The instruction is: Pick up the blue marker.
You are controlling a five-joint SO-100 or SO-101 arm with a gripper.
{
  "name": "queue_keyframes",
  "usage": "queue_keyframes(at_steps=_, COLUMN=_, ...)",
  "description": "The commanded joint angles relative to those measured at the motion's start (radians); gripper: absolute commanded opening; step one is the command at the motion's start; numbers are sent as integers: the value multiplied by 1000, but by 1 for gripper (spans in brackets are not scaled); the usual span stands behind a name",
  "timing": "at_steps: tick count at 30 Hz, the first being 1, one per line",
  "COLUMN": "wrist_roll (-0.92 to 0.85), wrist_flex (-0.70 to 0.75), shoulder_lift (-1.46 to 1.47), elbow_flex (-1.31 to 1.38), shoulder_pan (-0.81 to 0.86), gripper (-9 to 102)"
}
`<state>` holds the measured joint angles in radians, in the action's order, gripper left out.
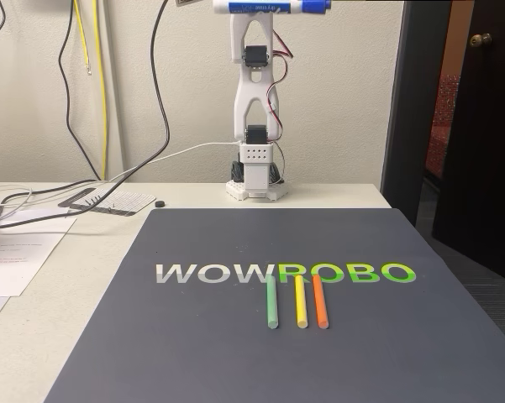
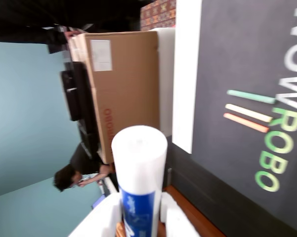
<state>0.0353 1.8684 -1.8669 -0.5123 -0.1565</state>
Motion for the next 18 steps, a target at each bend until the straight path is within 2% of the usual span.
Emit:
queue_keyframes(at_steps=1, wrist_roll=-32, wrist_flex=127, shoulder_lift=-153, elbow_flex=-209, shoulder_pan=5, gripper=0)
queue_keyframes(at_steps=12, wrist_roll=-40, wrist_flex=-331, shoulder_lift=-787, elbow_flex=-1195, shoulder_pan=18, gripper=0)
queue_keyframes(at_steps=18, wrist_roll=-35, wrist_flex=-511, shoulder_lift=-1022, elbow_flex=-1585, shoulder_pan=46, gripper=0)
